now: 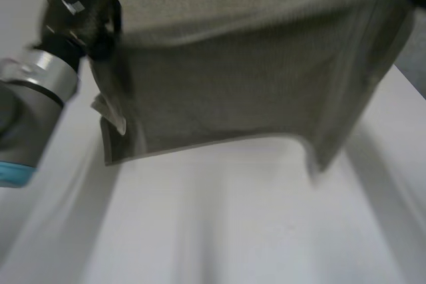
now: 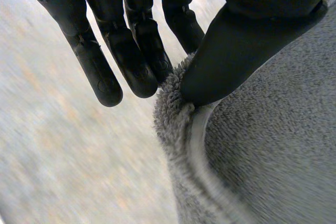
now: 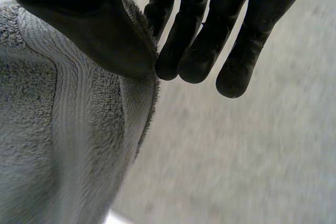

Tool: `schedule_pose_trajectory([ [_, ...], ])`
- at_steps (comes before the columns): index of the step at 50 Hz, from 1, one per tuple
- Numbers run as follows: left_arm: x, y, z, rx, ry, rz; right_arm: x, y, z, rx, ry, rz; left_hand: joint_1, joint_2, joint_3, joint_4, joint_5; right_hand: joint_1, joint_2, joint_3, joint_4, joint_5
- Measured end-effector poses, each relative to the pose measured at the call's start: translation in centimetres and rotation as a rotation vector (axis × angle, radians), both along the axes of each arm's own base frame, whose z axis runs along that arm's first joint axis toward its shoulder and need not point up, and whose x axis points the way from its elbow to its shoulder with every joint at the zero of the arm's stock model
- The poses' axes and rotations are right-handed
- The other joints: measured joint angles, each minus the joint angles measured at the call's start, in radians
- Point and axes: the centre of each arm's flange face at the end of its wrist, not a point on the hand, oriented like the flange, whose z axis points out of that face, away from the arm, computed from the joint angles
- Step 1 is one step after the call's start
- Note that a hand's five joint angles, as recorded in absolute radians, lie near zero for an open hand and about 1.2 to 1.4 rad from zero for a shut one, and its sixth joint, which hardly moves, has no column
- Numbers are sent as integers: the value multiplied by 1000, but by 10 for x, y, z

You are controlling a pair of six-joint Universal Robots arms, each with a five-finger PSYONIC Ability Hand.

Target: Fold the towel.

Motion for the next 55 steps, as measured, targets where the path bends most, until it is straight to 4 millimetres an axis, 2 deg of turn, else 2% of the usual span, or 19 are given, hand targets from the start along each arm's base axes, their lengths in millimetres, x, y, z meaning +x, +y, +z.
schedule_pose_trajectory([
  [5, 13, 24, 41, -81, 21, 2, 3, 18, 36, -23, -18, 43, 0, 0, 0, 0, 5, 5, 0, 0, 0, 10],
  [9, 14, 33, 50, -79, 8, -27, 8, 17, 37, 36, 1, 95, 0, 0, 0, 0, 8, 9, 0, 0, 0, 12],
  [12, 10, 31, 38, -22, -21, -61, 19, 10, 24, 112, 36, 146, 0, 0, 0, 0, 8, 9, 0, 0, 0, 12],
  [15, 5, 22, 15, 64, -53, -84, 34, 2, 2, 195, 91, 191, 0, 0, 0, 0, 8, 9, 0, 0, 0, 12],
  [17, 0, 10, -12, 152, -82, -97, 47, -7, -21, 261, 148, 203, 0, 0, 0, 0, 8, 9, 0, 0, 0, 12],
  [22, -9, -16, -58, 284, -120, -100, 64, -28, -69, 365, 257, 183, 0, 0, 0, 0, 8, 9, 0, 0, 0, 12],
  [25, -14, -37, -73, 306, -130, -93, 75, -43, -95, 400, 303, 171, 0, 1, 0, 0, 8, 9, 0, 0, 0, 12],
  [29, -20, -67, -69, 248, -126, -79, 90, -63, -111, 362, 309, 156, 0, 1, 0, 0, 8, 9, 0, 0, 0, 12],
  [32, -23, -82, -50, 160, -107, -71, 98, -77, -105, 275, 267, 130, 0, 1, 1, 0, 8, 9, 0, 0, 0, 12],
  [34, -26, -93, -24, 48, -77, -64, 103, -90, -93, 164, 199, 101, 0, 1, 1, 1, 8, 9, 0, 0, 0, 12],
  [36, -29, -99, 11, -109, -26, -56, 106, -99, -69, 5, 89, 68, 0, 1, 1, 0, 8, 9, 0, 0, 0, 12],
  [39, -31, -95, 53, -290, 46, -51, 104, -98, -33, -176, -37, 50, 0, 1, 1, 1, 8, 9, 0, 0, 0, 12],
  [41, -30, -83, 87, -430, 114, -51, 98, -86, 2, -325, -142, 50, 0, 1, 1, 1, 8, 10, 0, 0, 0, 12],
  [43, -27, -71, 107, -511, 164, -57, 91, -76, 20, -394, -193, 56, 0, 1, 1, 1, 8, 10, 0, 0, 0, 12],
  [45, -24, -63, 113, -537, 192, -67, 88, -71, 26, -406, -204, 66, 0, 1, 1, 1, 8, 10, 0, 0, 0, 12],
  [48, -21, -54, 108, -523, 213, -86, 84, -68, 22, -358, -176, 96, 0, 1, 1, 1, 8, 10, 0, 0, 0, 12],
  [53, -22, -52, 57, -355, 175, -115, 83, -68, -9, -178, -67, 179, 0, 1, 1, 1, 8, 10, 0, 0, 0, 12],
  [54, -22, -53, 36, -283, 151, -123, 83, -69, -21, -119, -35, 204, 0, 1, 1, 1, 8, 10, 0, 0, 0, 12],
  [55, -22, -53, 26, -250, 139, -127, 83, -69, -28, -89, -18, 217, 0, 1, 1, 1, 8, 10, 0, 0, 0, 12],
])
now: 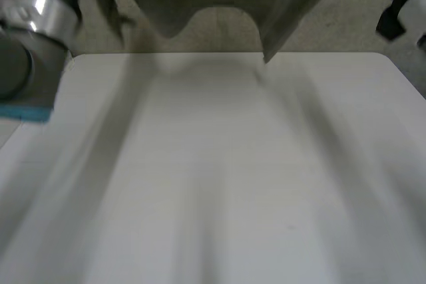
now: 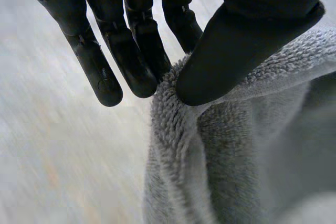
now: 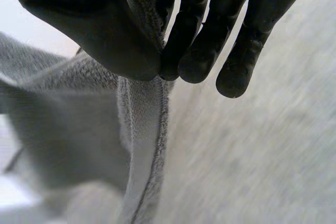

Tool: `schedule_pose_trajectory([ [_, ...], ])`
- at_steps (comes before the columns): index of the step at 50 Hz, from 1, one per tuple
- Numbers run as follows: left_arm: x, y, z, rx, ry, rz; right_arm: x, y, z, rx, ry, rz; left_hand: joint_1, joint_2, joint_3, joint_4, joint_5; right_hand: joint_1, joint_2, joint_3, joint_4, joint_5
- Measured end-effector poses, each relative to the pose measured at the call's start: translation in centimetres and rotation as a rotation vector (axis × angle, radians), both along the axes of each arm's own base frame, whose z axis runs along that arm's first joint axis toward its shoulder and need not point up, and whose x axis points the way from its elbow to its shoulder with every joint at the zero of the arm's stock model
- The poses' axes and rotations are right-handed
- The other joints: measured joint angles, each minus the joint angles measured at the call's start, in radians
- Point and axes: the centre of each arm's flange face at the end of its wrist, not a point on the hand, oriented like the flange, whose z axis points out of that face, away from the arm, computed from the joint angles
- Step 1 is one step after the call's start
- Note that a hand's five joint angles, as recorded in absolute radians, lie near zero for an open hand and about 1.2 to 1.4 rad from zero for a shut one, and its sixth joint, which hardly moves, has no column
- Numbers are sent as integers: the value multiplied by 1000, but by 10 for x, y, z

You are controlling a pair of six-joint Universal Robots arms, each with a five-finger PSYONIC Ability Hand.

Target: Fold the towel.

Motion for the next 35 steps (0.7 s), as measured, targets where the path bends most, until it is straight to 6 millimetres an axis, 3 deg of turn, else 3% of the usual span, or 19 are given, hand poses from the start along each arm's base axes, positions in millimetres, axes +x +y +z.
schedule_pose_trajectory([
  [8, 2, 19, -122, 371, -182, -84, -8, 2, -83, 300, 211, 41, 0, 0, 0, 0, 0, 0, 0, 0, 0, 0],
  [11, 2, 31, -156, 455, -257, -110, -12, 10, -118, 387, 324, 35, 0, 0, 0, 0, 0, 0, 0, 0, 0, 0],
  [17, 4, 46, -200, 526, -421, -111, -20, 31, -166, 477, 509, 38, 0, 0, 0, 0, 0, 0, 0, 0, 0, 0],
  [24, 7, 57, -221, 585, -566, -108, -43, 33, -184, 502, 554, -49, -26, -91, -90, -92, -53, 0, 0, 0, 0, 0],
  [29, 6, 65, -224, 613, -605, -122, -68, 24, -183, 463, 526, -173, -430, -487, -475, -478, -458, 0, 0, 0, 0, 0],
  [35, 3, 67, -219, 596, -598, -119, -88, 14, -181, 447, 482, -276, -727, -784, -782, -785, -766, 0, 0, 0, 0, 0],
])
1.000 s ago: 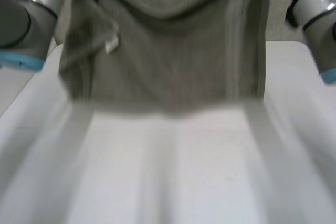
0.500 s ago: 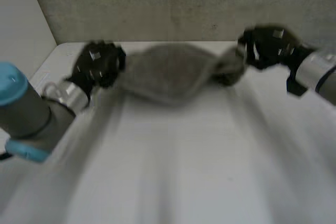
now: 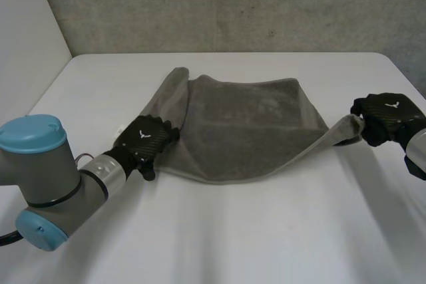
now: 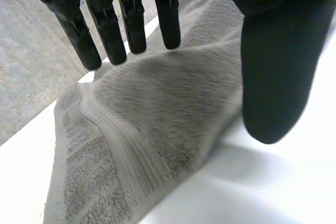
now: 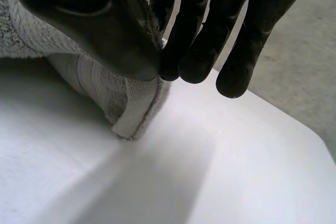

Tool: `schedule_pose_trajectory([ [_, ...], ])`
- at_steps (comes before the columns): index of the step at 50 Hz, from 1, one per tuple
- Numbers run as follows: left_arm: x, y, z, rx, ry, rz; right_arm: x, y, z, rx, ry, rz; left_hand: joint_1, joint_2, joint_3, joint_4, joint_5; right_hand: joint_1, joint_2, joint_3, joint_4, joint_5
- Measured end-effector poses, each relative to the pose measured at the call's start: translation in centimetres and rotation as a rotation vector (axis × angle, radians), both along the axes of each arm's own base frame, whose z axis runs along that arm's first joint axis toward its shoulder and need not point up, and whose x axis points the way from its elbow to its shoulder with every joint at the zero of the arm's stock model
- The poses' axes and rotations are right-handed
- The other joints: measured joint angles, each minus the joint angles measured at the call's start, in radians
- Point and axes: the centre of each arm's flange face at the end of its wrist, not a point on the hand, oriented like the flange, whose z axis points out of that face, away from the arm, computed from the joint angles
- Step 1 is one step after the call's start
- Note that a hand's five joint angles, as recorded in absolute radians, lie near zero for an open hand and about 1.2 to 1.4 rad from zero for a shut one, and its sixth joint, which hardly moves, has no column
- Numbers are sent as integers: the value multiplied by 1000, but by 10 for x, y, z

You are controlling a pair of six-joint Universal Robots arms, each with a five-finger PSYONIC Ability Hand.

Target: Fold the towel.

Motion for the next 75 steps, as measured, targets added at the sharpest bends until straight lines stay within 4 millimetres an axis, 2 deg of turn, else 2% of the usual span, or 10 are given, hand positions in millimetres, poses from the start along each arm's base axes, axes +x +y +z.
schedule_pose_trajectory([
  [9, 5, -7, 2, -32, 8, 65, -22, -13, -1, 0, -34, -94, -182, -180, -181, -178, -178, 0, 0, 0, 0, 0],
  [20, 13, -12, -5, -22, 13, 117, -32, -19, -3, 8, -55, -146, -191, -190, -190, -188, -183, 0, 0, 0, 0, 0],
  [29, 23, -26, -4, -36, 17, 155, -37, -24, -1, -18, -45, -158, -152, -147, -150, -150, -142, 0, 0, 0, 0, 0],
  [38, 23, -50, -11, -16, 21, 173, -37, -25, -5, -5, -43, -155, -118, -111, -113, -113, -106, 0, 0, 0, 0, 0],
  [45, 20, -65, -20, 79, 21, 183, -34, -23, -8, 4, -44, -149, -113, -108, -109, -110, -103, 0, 0, 0, 0, 0],
  [56, 22, -70, -30, 190, -2, 192, -33, -23, -11, 15, -44, -146, -99, -94, -95, -95, -91, 0, 0, 0, 0, 0],
  [75, 25, -91, -27, 145, 11, 214, -33, -22, -16, 28, -44, -145, -29, -24, -25, -25, -54, 0, 0, 0, 0, 0],
])
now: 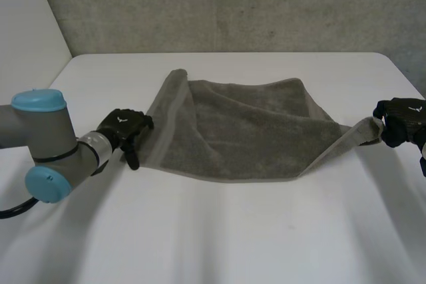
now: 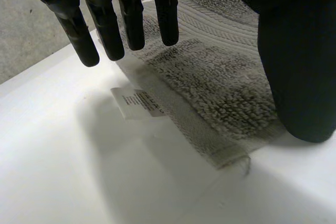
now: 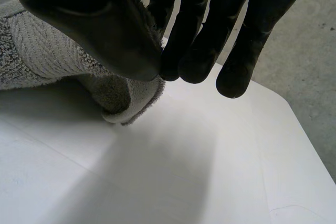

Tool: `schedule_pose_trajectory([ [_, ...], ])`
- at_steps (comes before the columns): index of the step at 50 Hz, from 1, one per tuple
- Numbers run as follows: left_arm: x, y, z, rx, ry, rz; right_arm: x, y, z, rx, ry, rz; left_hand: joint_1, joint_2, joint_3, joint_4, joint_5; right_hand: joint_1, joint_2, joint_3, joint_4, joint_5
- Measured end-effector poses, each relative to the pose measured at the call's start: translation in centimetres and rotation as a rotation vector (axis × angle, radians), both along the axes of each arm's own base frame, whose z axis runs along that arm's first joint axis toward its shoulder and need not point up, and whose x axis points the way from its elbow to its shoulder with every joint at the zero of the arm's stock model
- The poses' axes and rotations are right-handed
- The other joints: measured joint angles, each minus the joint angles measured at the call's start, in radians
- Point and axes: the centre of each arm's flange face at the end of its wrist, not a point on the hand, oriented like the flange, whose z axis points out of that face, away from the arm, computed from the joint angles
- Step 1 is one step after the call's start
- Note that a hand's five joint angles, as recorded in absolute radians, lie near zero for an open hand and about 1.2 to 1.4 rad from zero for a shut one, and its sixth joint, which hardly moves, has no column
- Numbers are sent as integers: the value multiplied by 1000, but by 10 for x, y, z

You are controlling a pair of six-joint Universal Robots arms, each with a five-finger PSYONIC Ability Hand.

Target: Fold the towel.

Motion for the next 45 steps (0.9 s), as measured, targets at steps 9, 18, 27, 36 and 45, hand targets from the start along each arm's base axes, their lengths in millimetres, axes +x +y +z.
schedule_pose_trajectory([
  [9, -4, -8, 0, -21, 4, -5, 0, 0, 0, 0, 0, 0, 66, 66, 66, 66, -2, 0, 0, 0, 0, 0],
  [18, -9, -13, 0, -43, 9, -13, 0, -1, -3, 6, 0, -2, 192, 192, 192, 193, -2, 0, 0, 0, 0, 0],
  [27, -12, -16, 2, -69, 17, -18, 0, -1, -4, 7, 0, -1, 312, 313, 312, 313, -2, 0, 0, 0, 0, 0],
  [36, -16, -14, 2, -75, 22, -25, 0, -1, -6, 11, 1, -1, 576, 580, 579, 582, -2, 0, 0, 0, 0, 0],
  [45, -16, -10, 0, -63, 22, -29, 0, -1, -7, 15, 0, -1, 789, 797, 795, 797, -2, 0, 0, 0, 0, 0],
])
